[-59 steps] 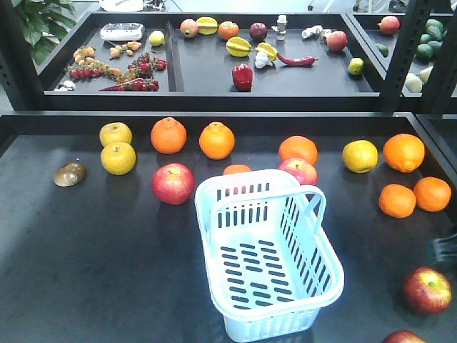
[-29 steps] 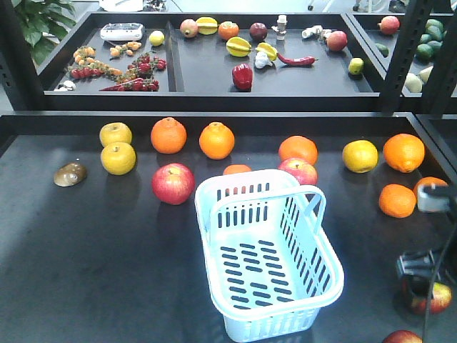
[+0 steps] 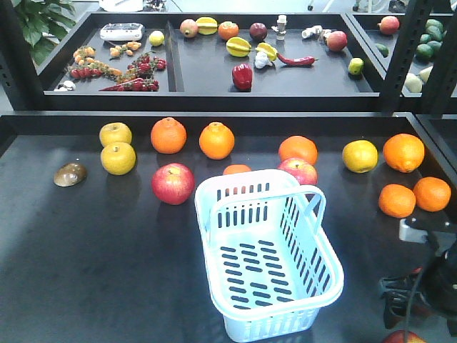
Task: Pick three apples into basket with both arms
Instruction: 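Reach the right gripper down to the red apple nearest the robot, then close the right gripper on the apple and carry it over the basket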
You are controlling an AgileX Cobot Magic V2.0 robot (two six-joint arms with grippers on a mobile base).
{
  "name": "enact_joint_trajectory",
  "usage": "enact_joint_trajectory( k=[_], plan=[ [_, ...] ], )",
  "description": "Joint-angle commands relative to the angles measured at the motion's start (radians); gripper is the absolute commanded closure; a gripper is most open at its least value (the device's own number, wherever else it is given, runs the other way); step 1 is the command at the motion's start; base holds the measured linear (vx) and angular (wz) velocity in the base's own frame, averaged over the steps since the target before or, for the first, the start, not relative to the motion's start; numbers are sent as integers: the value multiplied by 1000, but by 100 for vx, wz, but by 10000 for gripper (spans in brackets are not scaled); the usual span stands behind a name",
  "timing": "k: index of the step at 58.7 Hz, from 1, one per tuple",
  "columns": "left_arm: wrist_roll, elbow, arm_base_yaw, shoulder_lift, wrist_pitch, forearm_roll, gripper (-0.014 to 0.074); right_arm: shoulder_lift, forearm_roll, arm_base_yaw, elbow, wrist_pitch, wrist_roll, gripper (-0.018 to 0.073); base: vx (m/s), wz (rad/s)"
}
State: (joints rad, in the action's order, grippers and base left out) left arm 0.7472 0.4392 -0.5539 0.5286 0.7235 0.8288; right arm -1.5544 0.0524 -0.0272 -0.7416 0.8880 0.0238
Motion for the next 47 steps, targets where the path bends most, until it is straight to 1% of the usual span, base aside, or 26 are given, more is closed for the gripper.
enact_joint_trajectory(
  k=[1,21,39,47],
  plan=[
    [-4,22,-7,2,-34,39,602,-23,2,-6,-18,-24,-12,-74,0,0],
    [-4,22,-7,2,-33,39,602,-159,-27,-6,-18,-62,-12,-66,0,0],
    [-4,22,-7,2,-33,39,602,-215,-36,-6,-18,-112,-14,-53,0,0],
    [-4,22,-7,2,-33,39,602,-235,-33,-6,-18,-113,-15,-37,0,0]
  ],
)
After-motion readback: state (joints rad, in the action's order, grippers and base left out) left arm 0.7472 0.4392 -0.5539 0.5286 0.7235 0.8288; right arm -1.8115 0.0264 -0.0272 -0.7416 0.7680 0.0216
